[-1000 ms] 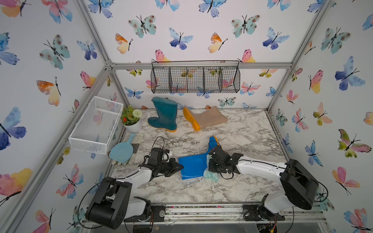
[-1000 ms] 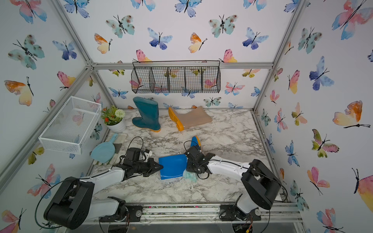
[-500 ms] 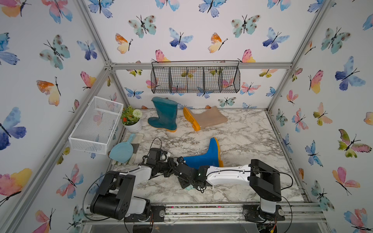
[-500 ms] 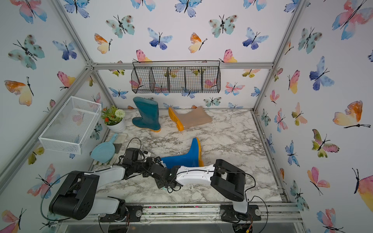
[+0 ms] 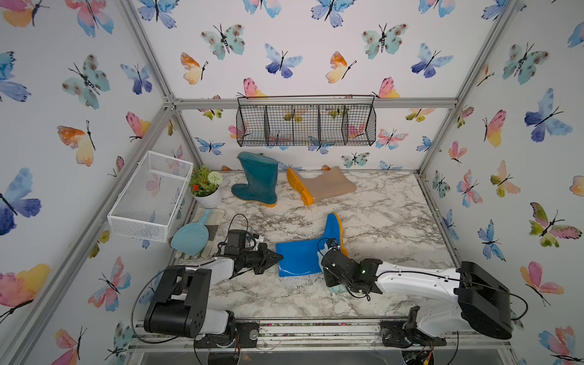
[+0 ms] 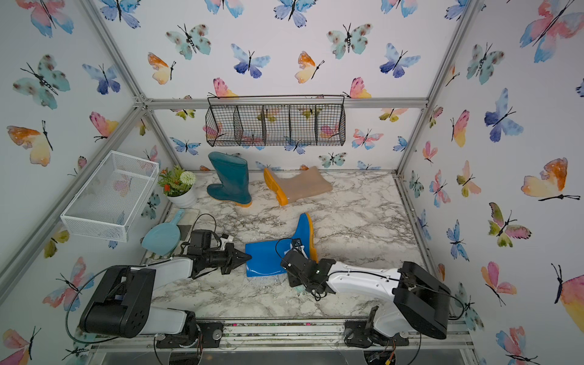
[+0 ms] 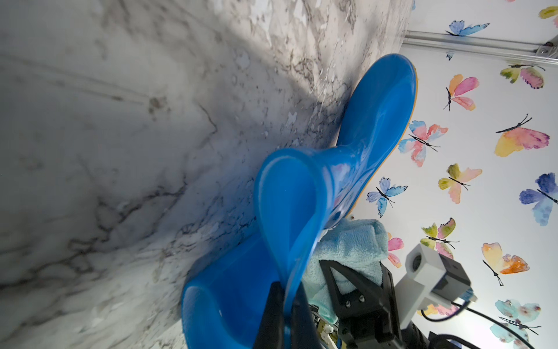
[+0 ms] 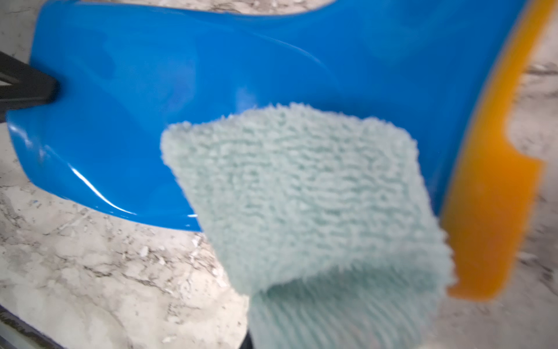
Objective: Wipe the rubber boots with a cloth
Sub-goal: Wipe the dirt off the rubber boot.
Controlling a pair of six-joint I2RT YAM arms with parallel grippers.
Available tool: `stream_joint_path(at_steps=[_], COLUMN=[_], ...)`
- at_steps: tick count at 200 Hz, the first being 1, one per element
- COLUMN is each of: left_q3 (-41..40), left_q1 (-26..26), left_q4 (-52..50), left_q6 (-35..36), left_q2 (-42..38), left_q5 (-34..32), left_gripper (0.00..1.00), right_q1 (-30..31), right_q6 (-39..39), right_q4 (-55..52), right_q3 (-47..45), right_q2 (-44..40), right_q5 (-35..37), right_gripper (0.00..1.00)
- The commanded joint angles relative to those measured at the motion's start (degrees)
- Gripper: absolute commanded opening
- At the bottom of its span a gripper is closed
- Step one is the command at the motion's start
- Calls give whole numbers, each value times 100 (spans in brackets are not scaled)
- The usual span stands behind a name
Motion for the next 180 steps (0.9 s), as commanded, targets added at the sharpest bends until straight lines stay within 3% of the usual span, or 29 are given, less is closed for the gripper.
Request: stream_joint_path(at_steps=[1, 32, 51, 71, 104, 133, 151, 180], left_q3=[142, 272, 314, 307, 186, 118, 129, 156], left_q1=[32, 32, 29, 41, 62, 56, 0, -177], left_q4=[-79, -207, -279, -399, -365, -275, -231, -94], left_q6=[41, 70, 108, 206, 220, 172, 154, 40], left_q2=[-74, -140, -169, -255, -341, -326, -297, -185], left_q5=[2, -75, -62, -92, -112, -157, -219, -274], left_gripper=[0, 0, 0, 0, 0, 0, 0, 0], right_q1=[571, 1280, 1272, 789, -477, -805, -805, -437], right_q6=[-684, -1450, -1354, -964, -32, 156, -1, -453], right_q4=[372, -4, -265, 121, 726, 690, 716, 731], right_q3=[1130, 2740, 2579, 1390, -1022, -1681, -1288, 171], right_q2=[1051, 2465, 2482, 1659, -515, -1593, -1209, 366], right_q5=[-317, -575, -291, -457, -699, -736, -1126, -1501], right_gripper=[2, 2, 2, 3, 2, 3, 2, 2])
